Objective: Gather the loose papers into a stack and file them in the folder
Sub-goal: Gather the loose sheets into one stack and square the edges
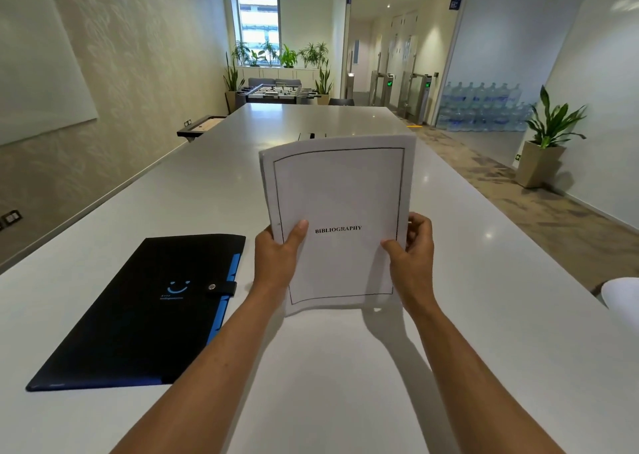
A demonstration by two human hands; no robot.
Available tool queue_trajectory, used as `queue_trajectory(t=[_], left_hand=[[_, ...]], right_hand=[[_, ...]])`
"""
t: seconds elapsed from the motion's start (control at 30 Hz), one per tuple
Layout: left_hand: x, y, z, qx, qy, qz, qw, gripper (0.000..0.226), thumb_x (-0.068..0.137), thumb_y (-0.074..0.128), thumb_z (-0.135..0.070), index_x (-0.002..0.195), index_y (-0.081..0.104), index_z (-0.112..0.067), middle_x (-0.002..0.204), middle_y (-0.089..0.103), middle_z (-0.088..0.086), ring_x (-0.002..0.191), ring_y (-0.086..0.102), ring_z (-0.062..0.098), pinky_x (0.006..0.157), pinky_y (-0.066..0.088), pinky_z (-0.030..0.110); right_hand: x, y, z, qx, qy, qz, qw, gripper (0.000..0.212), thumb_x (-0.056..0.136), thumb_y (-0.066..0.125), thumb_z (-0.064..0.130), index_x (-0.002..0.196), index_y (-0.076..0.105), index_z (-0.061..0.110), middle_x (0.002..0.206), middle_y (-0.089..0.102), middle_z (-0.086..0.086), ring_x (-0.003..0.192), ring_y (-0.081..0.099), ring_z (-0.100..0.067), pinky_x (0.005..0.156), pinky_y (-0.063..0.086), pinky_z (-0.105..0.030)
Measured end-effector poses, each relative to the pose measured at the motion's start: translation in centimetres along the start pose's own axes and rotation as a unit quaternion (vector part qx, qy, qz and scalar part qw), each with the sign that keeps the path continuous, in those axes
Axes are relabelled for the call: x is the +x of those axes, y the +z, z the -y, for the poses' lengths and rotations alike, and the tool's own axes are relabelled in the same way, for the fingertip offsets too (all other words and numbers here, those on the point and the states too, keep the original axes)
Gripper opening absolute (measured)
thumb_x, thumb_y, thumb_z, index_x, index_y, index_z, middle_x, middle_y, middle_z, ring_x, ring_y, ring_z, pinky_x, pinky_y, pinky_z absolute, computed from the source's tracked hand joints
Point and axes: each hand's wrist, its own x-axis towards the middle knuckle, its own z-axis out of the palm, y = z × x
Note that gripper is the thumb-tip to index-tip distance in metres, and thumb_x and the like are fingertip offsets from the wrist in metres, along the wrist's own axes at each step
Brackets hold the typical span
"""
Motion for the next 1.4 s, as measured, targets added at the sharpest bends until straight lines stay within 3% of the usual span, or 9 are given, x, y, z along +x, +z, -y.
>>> queue_trajectory(t=[0.33, 0.5, 0.6, 0.7, 0.77, 0.9, 1.1, 1.27, 1.4], left_hand=[[-2.7, 0.3, 3.9, 0.035, -0.021, 0.030, 0.999, 0.022, 0.085, 0.070, -0.024, 0.106, 0.064, -0.027, 0.093, 0.067, -0.021, 0.085, 0.065, -0.009, 0.067, 0.048, 0.004], [-2.4, 0.7, 3.5, 0.022, -0.017, 0.005, 1.000, 0.024, 0.086, 0.070, -0.025, 0.109, 0.063, -0.026, 0.099, 0.068, -0.013, 0.092, 0.064, -0.003, 0.081, 0.053, 0.015], [-2.5, 1.5, 3.3, -0.020, -0.048, -0.029, 0.998, 0.018, 0.083, 0.072, -0.028, 0.098, 0.062, -0.031, 0.103, 0.069, -0.008, 0.100, 0.065, 0.010, 0.088, 0.051, 0.031], [-3.3, 2.8, 3.3, -0.059, -0.078, -0.043, 0.994, 0.017, 0.085, 0.070, -0.030, 0.097, 0.060, -0.036, 0.101, 0.067, -0.014, 0.097, 0.064, 0.008, 0.081, 0.053, 0.026], [-4.1, 3.8, 3.3, -0.084, -0.090, -0.046, 0.991, 0.021, 0.086, 0.069, -0.028, 0.103, 0.059, -0.035, 0.100, 0.065, -0.018, 0.090, 0.065, 0.000, 0.072, 0.054, 0.018], [-5.0, 4.3, 3.6, -0.118, -0.110, -0.050, 0.986, 0.026, 0.087, 0.069, -0.023, 0.110, 0.058, -0.029, 0.097, 0.066, -0.017, 0.076, 0.066, -0.011, 0.060, 0.051, 0.009], [-4.8, 2.6, 3.4, -0.108, -0.153, 0.031, 0.982, 0.038, 0.082, 0.074, -0.014, 0.118, 0.062, -0.015, 0.109, 0.072, 0.004, 0.101, 0.069, 0.020, 0.085, 0.056, 0.035], [-1.7, -1.4, 2.1, -0.176, -0.200, -0.034, 0.963, 0.064, 0.077, 0.077, -0.012, 0.134, 0.048, -0.006, 0.124, 0.063, 0.018, 0.112, 0.062, 0.031, 0.098, 0.048, 0.050], [1.4, -4.7, 0.2, -0.094, -0.141, -0.009, 0.985, 0.026, 0.084, 0.070, -0.011, 0.109, 0.066, -0.020, 0.101, 0.071, 0.003, 0.092, 0.066, 0.015, 0.086, 0.050, 0.038]], right_hand=[[-3.3, -0.3, -4.6, -0.028, 0.090, 0.012, 0.995, 0.038, 0.080, 0.055, -0.004, 0.101, 0.055, 0.027, 0.100, 0.064, 0.006, 0.085, 0.062, 0.002, 0.067, 0.048, -0.009], [-3.0, -1.0, -4.5, -0.009, 0.136, -0.024, 0.990, 0.042, 0.079, 0.065, -0.001, 0.112, 0.049, 0.021, 0.105, 0.060, 0.007, 0.093, 0.061, -0.006, 0.063, 0.051, -0.010], [-3.4, -0.4, -4.2, 0.127, 0.250, -0.111, 0.954, 0.059, 0.072, 0.070, -0.002, 0.120, 0.043, 0.019, 0.103, 0.060, 0.001, 0.086, 0.061, -0.013, 0.063, 0.053, -0.017], [-4.1, 1.1, -3.8, 0.320, 0.324, -0.099, 0.885, 0.061, 0.062, 0.072, -0.001, 0.116, 0.053, 0.020, 0.099, 0.067, -0.004, 0.081, 0.068, -0.014, 0.074, 0.054, -0.029], [-4.4, 1.8, -3.5, 0.393, 0.326, -0.075, 0.857, 0.055, 0.071, 0.067, 0.001, 0.123, 0.060, 0.017, 0.112, 0.071, -0.008, 0.101, 0.069, -0.023, 0.089, 0.054, -0.039], [-3.8, 1.8, -2.8, 0.365, 0.288, -0.086, 0.881, 0.046, 0.081, 0.059, -0.003, 0.124, 0.062, 0.013, 0.115, 0.071, -0.010, 0.107, 0.067, -0.029, 0.094, 0.052, -0.045], [-2.8, -0.2, -2.4, 0.238, 0.235, -0.066, 0.940, 0.034, 0.082, 0.062, -0.008, 0.106, 0.066, 0.014, 0.099, 0.076, -0.004, 0.094, 0.071, -0.026, 0.079, 0.056, -0.038], [-0.7, -3.0, -1.5, 0.173, 0.199, -0.032, 0.964, 0.036, 0.079, 0.062, -0.013, 0.100, 0.067, 0.016, 0.090, 0.077, 0.001, 0.085, 0.073, -0.020, 0.070, 0.058, -0.033], [0.8, -5.4, -0.8, 0.081, 0.187, 0.001, 0.979, 0.034, 0.077, 0.065, -0.010, 0.091, 0.069, 0.020, 0.084, 0.075, 0.003, 0.080, 0.069, -0.018, 0.072, 0.054, -0.032]])
